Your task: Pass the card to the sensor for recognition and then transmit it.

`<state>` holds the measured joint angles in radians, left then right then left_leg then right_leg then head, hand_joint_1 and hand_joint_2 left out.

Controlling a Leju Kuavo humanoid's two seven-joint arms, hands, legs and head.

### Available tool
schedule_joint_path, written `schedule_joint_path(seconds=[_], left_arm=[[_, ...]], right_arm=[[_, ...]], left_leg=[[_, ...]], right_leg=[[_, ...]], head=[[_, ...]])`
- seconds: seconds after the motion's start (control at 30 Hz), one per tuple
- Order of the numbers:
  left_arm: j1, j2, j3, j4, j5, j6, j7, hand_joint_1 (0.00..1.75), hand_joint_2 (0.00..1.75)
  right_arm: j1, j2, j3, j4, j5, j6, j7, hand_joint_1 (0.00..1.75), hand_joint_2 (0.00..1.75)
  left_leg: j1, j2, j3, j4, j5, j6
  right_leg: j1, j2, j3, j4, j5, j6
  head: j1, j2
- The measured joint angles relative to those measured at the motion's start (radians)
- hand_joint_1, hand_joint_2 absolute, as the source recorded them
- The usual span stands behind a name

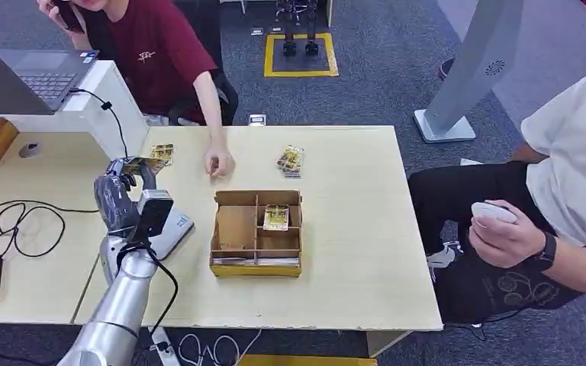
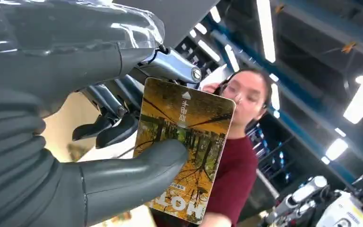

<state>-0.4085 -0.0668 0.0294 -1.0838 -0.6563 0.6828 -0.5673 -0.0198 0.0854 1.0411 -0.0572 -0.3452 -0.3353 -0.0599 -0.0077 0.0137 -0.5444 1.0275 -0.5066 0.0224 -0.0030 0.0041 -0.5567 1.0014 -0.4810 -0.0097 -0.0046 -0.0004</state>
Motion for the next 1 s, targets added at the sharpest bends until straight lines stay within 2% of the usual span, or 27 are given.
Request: schedule_joint_path(seconds=[0.07, 0.17, 0.33, 0.53, 0.7, 0.73, 0.9, 1.0], left_arm=[[-0.02, -0.021, 0.054, 0.006, -0.079, 0.0, -0.026, 1.75, 1.75], [-0.046, -0.045, 0.123, 0.016, -0.112, 0.0, -0.045, 1.75, 1.75], [-0.055, -0.065, 0.168, 0.025, -0.118, 0.0, -0.051, 1.75, 1.75], [-0.076, -0.096, 0.236, 0.039, -0.194, 0.0, -0.094, 1.75, 1.75], [-0.081, -0.117, 0.258, 0.05, -0.201, 0.0, -0.109, 1.75, 1.75], [-0.081, -0.121, 0.259, 0.053, -0.201, 0.0, -0.109, 0.0, 1.75], [-0.083, -0.123, 0.259, 0.069, -0.169, 0.0, -0.096, 0.0, 1.75], [-0.087, -0.113, 0.231, 0.098, -0.031, -0.006, -0.006, 0.0, 1.75]], right_arm=[[0.0, -0.005, 0.006, -0.008, 0.008, 0.0, 0.005, 0.0, 1.75], [0.0, -0.011, 0.018, -0.018, 0.011, 0.0, 0.006, 0.0, 1.75], [-0.001, -0.015, 0.022, -0.026, 0.011, 0.0, 0.006, 0.0, 1.75], [-0.001, -0.021, 0.026, -0.035, 0.013, 0.0, 0.013, 0.0, 1.75], [-0.001, -0.023, 0.026, -0.039, 0.013, 0.002, 0.015, 0.0, 1.75], [-0.001, -0.023, 0.026, -0.04, 0.013, 0.002, 0.015, 0.0, 1.75], [-0.001, -0.025, 0.026, -0.042, 0.013, 0.003, 0.015, 0.0, 1.75], [-0.001, -0.025, 0.026, -0.043, 0.006, 0.0, 0.015, 0.0, 1.75]], left_leg=[[0.0, 0.0, 0.0, 0.0, 0.0, 0.0], [0.0, 0.0, 0.0, 0.0, 0.0, 0.0], [0.0, 0.0, 0.0, 0.0, 0.0, 0.0], [0.0, 0.0, 0.0, 0.0, 0.0, 0.0], [0.0, 0.0, -0.001, 0.0, 0.0, 0.0], [0.0, 0.0, -0.001, 0.0, 0.0, 0.0], [0.0, 0.0, -0.001, 0.0, 0.0, 0.0], [0.0, 0.0, -0.001, 0.0, 0.0, 0.0]], right_leg=[[0.0, 0.0, 0.0, 0.0, 0.0, 0.0], [0.0, 0.0, 0.0, 0.0, 0.0, 0.0], [0.0, 0.0, -0.001, 0.0, 0.0, 0.0], [0.0, 0.0, -0.001, 0.0, 0.0, 0.0], [0.0, 0.0, -0.001, 0.0, 0.0, 0.0], [0.0, 0.0, -0.001, 0.0, 0.0, 0.0], [0.0, 0.0, -0.001, 0.0, 0.0, 0.0], [0.0, 0.0, -0.001, 0.0, 0.0, 0.0]], head=[[0.0, 0.0], [0.0, 0.0], [0.0, 0.0], [0.0, 0.0], [0.0, 0.0], [0.0, 0.0], [0.0, 0.0], [0.0, 0.0]])
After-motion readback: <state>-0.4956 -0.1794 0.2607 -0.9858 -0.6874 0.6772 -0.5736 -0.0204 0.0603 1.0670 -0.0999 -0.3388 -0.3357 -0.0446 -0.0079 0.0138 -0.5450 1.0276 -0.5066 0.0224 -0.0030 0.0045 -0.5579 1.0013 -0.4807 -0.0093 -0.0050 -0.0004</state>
